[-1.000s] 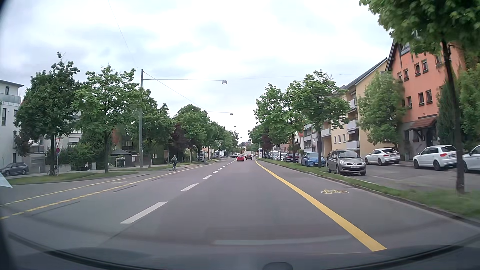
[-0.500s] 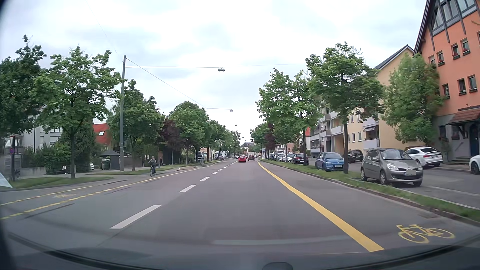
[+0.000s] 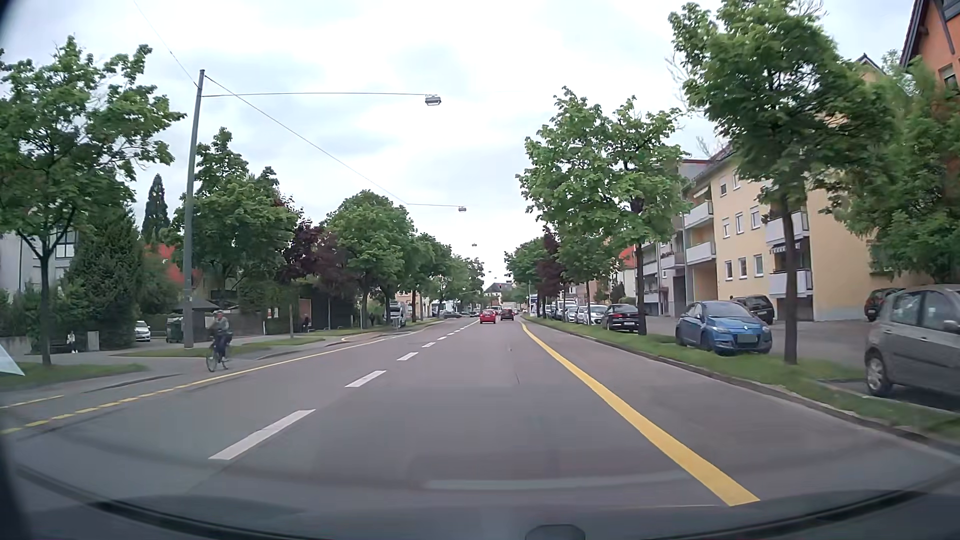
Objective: Follow the waypoints while adhering to traffic rules and regulations
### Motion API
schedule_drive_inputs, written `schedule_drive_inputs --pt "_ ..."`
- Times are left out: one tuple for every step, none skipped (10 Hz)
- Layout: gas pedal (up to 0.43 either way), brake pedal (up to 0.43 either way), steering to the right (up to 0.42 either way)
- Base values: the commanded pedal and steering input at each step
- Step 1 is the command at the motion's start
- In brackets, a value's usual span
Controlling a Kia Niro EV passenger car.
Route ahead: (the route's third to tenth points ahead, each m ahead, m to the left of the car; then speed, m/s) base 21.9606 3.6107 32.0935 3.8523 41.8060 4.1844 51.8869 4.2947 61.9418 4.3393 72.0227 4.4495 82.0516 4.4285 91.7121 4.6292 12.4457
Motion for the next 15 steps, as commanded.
schedule_drive_inputs --pt "0.138 0.000 -0.007" --pt "0.138 0.000 -0.007" --pt "0.138 0.000 -0.006" --pt "0.130 0.000 -0.005" --pt "0.130 0.000 -0.001" --pt "0.130 0.000 -0.001" --pt "0.130 0.000 -0.001" --pt "0.130 0.000 -0.001" --pt "0.130 0.000 -0.001" --pt "0.130 0.000 -0.001" --pt "0.130 0.000 -0.001" --pt "0.130 0.000 -0.001" --pt "0.130 0.000 -0.001" --pt "0.130 0.000 -0.001" --pt "0.130 0.000 -0.001"
